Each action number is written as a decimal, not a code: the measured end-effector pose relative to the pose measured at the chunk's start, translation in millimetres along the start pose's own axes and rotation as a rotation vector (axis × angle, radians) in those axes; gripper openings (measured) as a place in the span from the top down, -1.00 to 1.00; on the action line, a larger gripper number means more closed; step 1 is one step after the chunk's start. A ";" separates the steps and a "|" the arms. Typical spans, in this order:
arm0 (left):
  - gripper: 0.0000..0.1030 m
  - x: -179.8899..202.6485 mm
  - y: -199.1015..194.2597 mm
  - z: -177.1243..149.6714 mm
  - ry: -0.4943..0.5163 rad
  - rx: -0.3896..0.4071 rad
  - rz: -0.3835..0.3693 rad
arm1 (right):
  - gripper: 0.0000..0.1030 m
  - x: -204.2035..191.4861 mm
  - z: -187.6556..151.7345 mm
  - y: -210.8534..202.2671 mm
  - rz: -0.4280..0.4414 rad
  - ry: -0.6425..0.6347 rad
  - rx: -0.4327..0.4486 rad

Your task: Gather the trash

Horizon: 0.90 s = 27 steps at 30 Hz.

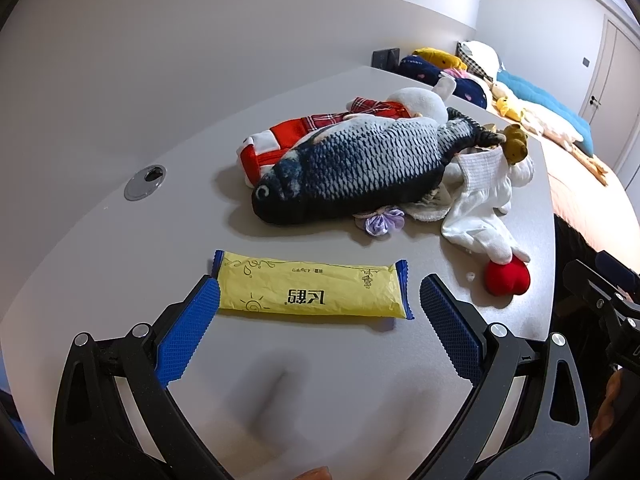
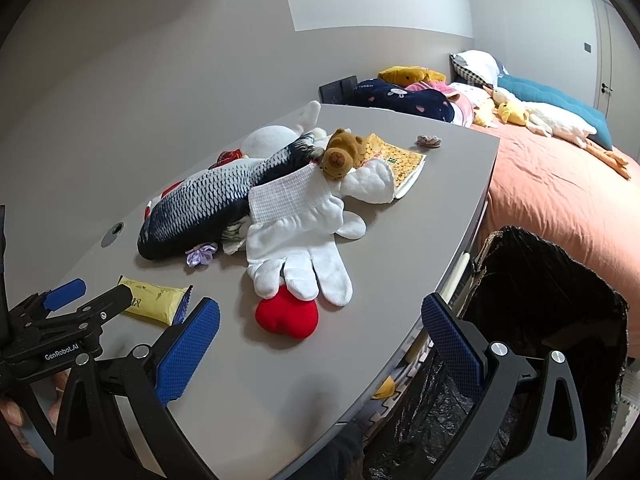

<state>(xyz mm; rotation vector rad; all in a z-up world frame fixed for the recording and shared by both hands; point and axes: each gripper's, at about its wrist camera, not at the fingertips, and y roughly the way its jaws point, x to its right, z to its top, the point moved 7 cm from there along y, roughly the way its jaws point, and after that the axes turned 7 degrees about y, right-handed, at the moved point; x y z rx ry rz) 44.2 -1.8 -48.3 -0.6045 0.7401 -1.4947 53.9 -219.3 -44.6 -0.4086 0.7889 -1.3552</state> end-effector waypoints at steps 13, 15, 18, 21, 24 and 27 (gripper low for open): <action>-0.88 1.5 0.0 0.7 0.009 0.001 0.001 | -0.95 0.8 -0.1 -0.9 -0.004 -0.005 0.006; -0.88 1.1 0.2 0.6 0.007 0.001 0.002 | -0.95 1.2 -0.2 -1.2 -0.006 -0.004 0.006; -0.88 1.2 0.2 0.8 0.006 0.001 0.001 | -0.95 0.5 -0.3 -0.7 -0.006 -0.004 0.003; -0.88 1.2 -0.2 0.7 0.008 0.003 0.005 | -0.95 -0.6 -1.2 0.5 -0.007 -0.010 0.000; -0.88 0.5 -0.9 1.2 0.010 0.007 0.009 | -0.95 -0.6 -1.4 1.2 -0.007 -0.009 -0.002; -0.88 0.4 -1.1 1.2 0.011 0.008 0.009 | -0.95 0.0 -1.7 1.8 -0.009 -0.005 -0.003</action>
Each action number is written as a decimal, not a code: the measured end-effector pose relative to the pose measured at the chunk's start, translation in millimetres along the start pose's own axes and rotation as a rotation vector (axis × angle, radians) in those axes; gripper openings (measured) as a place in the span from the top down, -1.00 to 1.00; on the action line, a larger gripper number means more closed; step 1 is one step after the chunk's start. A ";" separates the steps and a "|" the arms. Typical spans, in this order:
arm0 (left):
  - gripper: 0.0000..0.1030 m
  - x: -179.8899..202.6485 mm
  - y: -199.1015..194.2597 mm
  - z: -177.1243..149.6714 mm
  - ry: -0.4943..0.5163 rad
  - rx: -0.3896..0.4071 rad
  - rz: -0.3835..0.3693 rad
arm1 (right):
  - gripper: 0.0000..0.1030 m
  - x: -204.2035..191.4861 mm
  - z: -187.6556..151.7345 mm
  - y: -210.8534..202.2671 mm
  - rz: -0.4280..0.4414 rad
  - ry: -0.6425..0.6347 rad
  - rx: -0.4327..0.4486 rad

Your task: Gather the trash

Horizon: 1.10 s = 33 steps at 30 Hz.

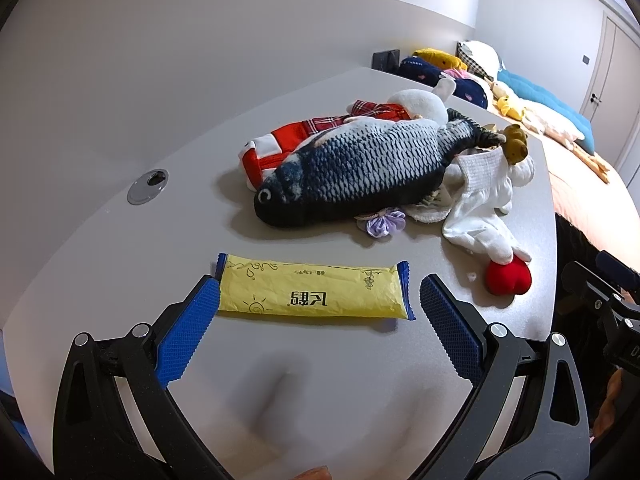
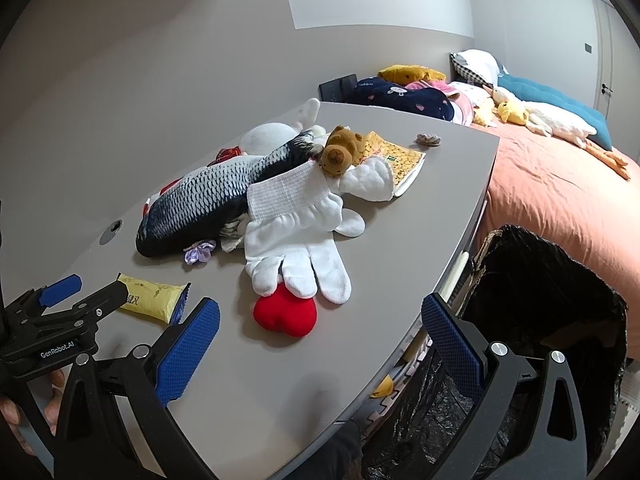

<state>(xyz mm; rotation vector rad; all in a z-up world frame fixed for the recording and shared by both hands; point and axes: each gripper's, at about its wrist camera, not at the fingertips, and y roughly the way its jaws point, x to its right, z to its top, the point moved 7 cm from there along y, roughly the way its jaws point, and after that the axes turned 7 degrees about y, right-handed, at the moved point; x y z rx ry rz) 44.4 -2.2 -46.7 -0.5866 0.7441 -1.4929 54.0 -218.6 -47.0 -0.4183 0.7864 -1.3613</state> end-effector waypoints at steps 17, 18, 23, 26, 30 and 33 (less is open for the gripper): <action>-0.88 2.7 13.4 -10.7 0.010 -0.046 -0.031 | -0.57 -11.4 -20.5 16.7 0.124 -0.034 -0.048; -0.88 2.2 14.2 -10.8 0.013 -0.049 -0.028 | -0.53 -12.2 -21.8 19.3 0.132 -0.030 -0.058; -0.88 0.5 17.6 -11.6 -0.001 -0.049 -0.039 | -0.33 -12.9 -28.7 33.7 0.153 -0.015 -0.099; -0.88 -0.4 26.3 -16.8 -0.019 -0.080 -0.043 | -0.30 -14.8 -30.3 42.4 0.155 -0.019 -0.107; -0.88 -4.3 41.7 -24.3 -0.107 -0.146 -0.087 | -0.30 -17.6 -28.7 53.3 0.133 -0.042 -0.096; -0.88 -12.0 48.2 -25.4 -0.200 -0.168 -0.096 | -0.30 -20.5 -25.5 59.3 0.123 -0.055 -0.085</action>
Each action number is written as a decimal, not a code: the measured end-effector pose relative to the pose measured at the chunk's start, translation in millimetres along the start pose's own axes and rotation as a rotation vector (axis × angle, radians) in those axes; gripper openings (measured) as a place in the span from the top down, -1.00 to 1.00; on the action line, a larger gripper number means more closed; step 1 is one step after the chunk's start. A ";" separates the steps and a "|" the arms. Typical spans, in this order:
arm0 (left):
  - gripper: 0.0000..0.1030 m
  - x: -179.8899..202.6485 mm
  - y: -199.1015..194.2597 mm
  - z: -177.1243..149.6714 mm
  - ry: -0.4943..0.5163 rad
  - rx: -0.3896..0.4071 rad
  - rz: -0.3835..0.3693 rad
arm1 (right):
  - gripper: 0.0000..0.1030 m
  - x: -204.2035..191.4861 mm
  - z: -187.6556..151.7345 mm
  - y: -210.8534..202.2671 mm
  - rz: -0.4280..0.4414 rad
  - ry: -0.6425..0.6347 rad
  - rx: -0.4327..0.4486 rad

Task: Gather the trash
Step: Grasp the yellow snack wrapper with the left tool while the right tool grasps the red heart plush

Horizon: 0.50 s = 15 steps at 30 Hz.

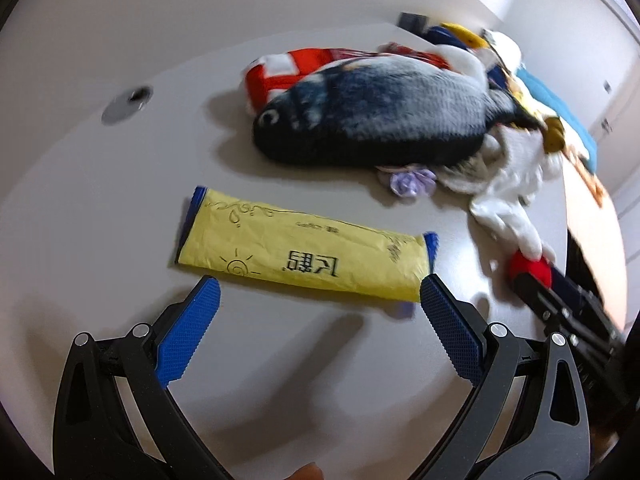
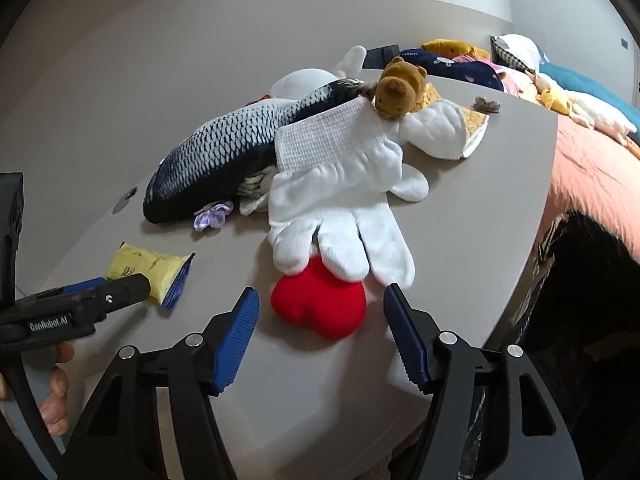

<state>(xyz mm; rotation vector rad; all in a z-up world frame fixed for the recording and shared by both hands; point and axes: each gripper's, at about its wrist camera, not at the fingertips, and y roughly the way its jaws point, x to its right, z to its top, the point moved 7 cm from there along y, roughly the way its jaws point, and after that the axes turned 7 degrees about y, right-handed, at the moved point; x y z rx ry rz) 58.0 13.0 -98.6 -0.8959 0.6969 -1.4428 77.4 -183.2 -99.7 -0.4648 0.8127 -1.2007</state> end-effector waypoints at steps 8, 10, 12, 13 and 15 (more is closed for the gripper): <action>-0.88 -12.9 5.6 11.8 -0.187 0.008 -0.015 | -0.16 0.5 7.7 7.6 -0.009 -0.018 0.005; -0.88 -13.1 7.8 14.6 -0.196 0.009 0.011 | -0.03 0.5 9.1 9.4 -0.032 -0.038 0.009; -0.87 -14.0 10.1 17.1 -0.213 0.012 0.036 | 0.06 0.8 10.0 10.2 -0.044 -0.054 0.008; -0.81 -14.3 10.1 17.4 -0.223 0.012 0.054 | 0.06 1.5 10.2 10.2 -0.043 -0.056 0.006; -0.71 -14.4 11.1 19.3 -0.233 0.004 0.098 | 0.06 2.6 9.9 9.3 -0.034 -0.053 0.003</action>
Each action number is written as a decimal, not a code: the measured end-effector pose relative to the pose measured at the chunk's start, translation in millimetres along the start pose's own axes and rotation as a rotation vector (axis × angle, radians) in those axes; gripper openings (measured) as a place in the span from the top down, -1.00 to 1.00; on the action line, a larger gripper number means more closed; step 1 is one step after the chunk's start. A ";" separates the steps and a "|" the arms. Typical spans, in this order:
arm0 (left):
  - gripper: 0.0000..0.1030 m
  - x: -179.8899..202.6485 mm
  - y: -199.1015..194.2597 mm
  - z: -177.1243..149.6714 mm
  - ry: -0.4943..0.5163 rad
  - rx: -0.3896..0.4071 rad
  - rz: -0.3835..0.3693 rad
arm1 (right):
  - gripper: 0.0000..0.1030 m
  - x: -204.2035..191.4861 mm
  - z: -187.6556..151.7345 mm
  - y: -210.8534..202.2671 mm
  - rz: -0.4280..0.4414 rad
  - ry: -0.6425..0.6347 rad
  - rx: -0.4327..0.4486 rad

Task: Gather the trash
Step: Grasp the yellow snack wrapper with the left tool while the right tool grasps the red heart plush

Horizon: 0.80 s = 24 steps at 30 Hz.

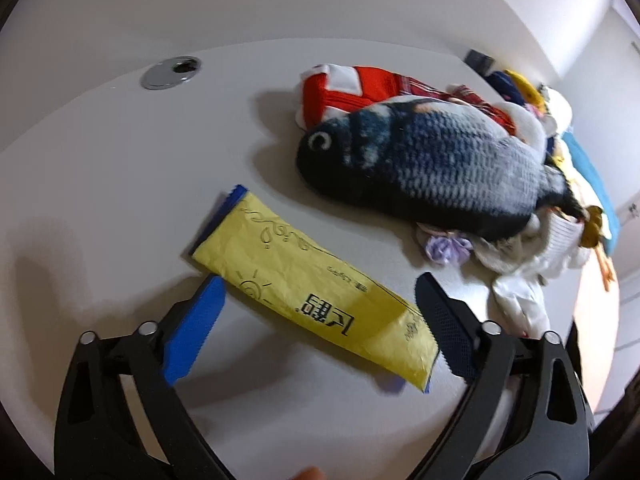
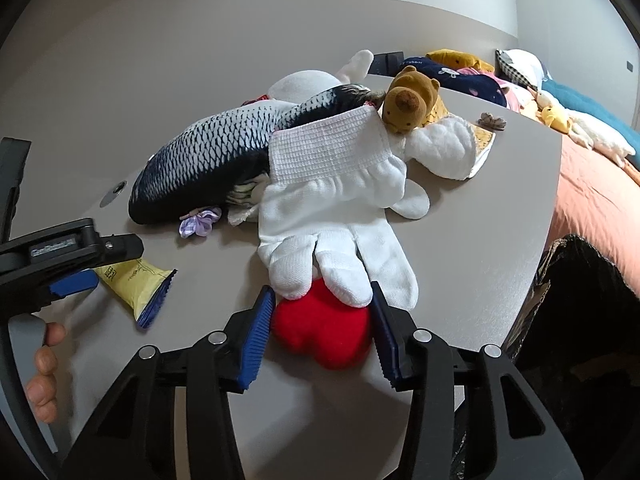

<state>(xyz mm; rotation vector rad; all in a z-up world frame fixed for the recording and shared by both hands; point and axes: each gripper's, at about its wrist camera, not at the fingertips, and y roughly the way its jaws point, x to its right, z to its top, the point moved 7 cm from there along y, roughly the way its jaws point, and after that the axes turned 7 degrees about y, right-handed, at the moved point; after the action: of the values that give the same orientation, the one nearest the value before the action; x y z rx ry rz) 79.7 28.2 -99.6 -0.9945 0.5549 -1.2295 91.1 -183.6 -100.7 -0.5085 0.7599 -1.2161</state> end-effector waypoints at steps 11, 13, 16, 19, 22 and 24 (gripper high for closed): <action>0.25 9.0 -0.1 2.2 0.035 0.005 0.042 | 0.06 6.4 -4.4 -27.7 0.061 0.031 0.011; 0.34 8.8 0.1 2.8 0.031 0.016 0.028 | 0.06 7.5 -6.6 -34.4 0.074 0.037 0.013; 0.47 5.4 -7.2 -4.0 0.024 0.054 0.019 | 0.06 8.4 -9.2 -44.2 0.098 0.035 0.012; 0.66 9.6 -23.2 -11.0 0.049 0.110 0.005 | 0.06 8.8 -11.8 -57.5 0.115 0.031 0.024; 0.73 17.6 -41.1 -13.1 0.092 0.160 -0.004 | 0.06 9.8 -11.9 -70.2 0.114 0.025 0.046; 0.75 24.6 -52.3 -14.3 0.114 0.187 -0.024 | 0.06 11.2 -10.3 -79.3 0.110 0.024 0.065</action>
<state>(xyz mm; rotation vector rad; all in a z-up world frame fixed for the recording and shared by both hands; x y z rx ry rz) 48.4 -0.5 -58.0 -0.7793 0.5076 -1.3399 34.5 -216.5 -53.6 -0.3941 0.7563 -1.1428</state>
